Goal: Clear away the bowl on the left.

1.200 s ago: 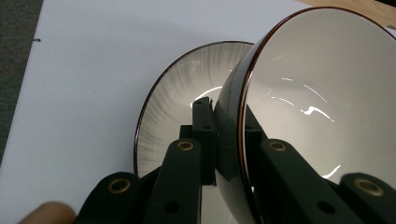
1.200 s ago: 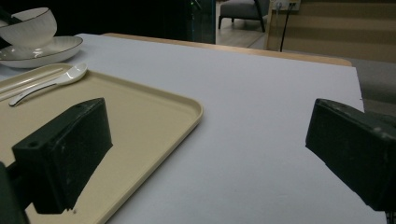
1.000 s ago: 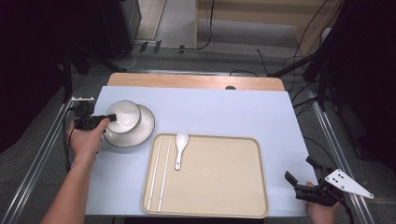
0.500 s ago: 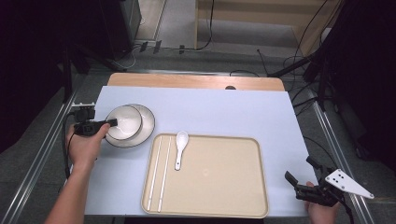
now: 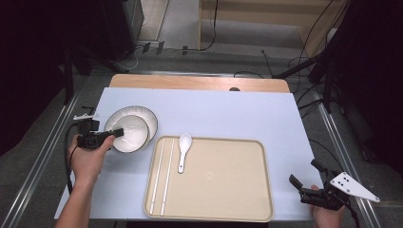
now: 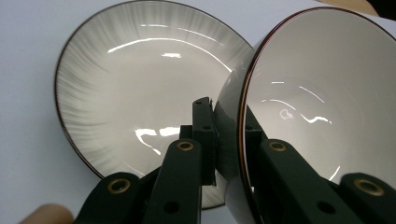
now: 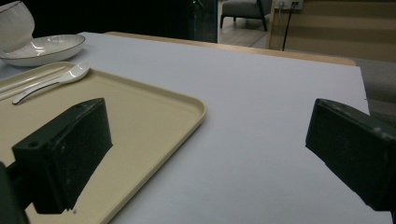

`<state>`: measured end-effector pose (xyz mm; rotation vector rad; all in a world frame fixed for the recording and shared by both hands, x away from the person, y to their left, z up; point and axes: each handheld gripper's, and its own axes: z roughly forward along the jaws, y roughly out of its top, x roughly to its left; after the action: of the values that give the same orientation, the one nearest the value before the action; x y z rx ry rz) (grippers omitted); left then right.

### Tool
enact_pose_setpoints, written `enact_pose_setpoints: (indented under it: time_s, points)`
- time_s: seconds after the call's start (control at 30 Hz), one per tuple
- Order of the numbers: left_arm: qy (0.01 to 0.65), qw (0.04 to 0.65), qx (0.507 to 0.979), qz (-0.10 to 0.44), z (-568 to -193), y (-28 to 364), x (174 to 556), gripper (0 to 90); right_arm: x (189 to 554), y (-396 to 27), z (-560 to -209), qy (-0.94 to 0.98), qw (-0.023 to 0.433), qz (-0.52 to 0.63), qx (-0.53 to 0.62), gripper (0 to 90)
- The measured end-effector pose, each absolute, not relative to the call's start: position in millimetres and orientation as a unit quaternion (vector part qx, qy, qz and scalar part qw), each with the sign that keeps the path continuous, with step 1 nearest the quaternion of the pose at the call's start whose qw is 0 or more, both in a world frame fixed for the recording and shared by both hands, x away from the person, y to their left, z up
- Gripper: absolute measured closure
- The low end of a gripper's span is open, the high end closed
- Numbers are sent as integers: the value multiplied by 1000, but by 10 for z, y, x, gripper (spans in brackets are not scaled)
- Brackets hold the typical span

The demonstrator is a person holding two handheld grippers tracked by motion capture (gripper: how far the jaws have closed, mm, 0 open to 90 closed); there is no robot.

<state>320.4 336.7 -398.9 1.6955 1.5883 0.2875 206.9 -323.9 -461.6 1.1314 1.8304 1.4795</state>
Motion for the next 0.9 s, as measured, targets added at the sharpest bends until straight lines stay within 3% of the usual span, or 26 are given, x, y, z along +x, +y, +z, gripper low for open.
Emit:
enact_pose_setpoints:
  time_s: [0.9]
  points:
    - [562,401,719,76,-4028,2932,2802,834,2069,-3213,-4617,679,262,547,414,2]
